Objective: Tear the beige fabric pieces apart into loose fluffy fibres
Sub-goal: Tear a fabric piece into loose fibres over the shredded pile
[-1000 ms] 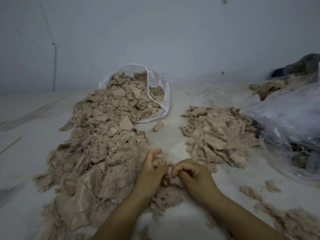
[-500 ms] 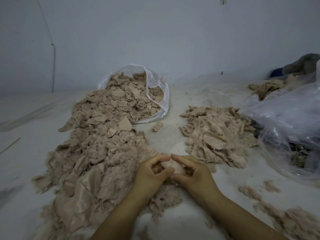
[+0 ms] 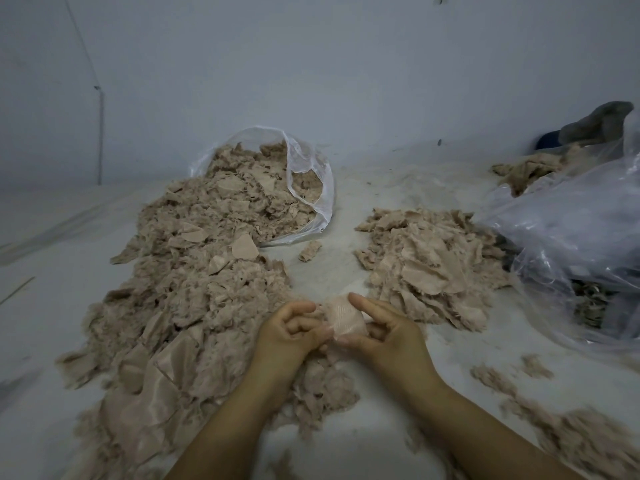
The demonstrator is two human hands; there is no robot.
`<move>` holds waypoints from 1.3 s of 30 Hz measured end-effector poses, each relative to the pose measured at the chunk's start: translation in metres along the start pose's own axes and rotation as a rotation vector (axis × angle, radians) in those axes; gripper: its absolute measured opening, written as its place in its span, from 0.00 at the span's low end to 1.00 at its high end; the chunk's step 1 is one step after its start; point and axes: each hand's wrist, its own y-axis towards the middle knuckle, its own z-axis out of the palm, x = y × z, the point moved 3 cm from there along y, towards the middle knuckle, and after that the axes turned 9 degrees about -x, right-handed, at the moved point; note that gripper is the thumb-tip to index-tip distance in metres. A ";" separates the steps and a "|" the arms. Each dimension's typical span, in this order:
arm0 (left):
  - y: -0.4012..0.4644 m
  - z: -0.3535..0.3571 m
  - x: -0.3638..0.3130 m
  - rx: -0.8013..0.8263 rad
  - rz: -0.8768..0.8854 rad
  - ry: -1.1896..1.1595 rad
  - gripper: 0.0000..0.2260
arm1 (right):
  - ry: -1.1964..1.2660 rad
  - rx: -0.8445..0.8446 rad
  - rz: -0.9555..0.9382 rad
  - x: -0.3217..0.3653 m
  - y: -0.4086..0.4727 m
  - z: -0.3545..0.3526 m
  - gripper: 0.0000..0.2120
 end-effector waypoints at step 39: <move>-0.007 0.000 -0.003 0.108 0.067 0.292 0.23 | 0.051 0.172 0.149 -0.008 -0.003 0.002 0.08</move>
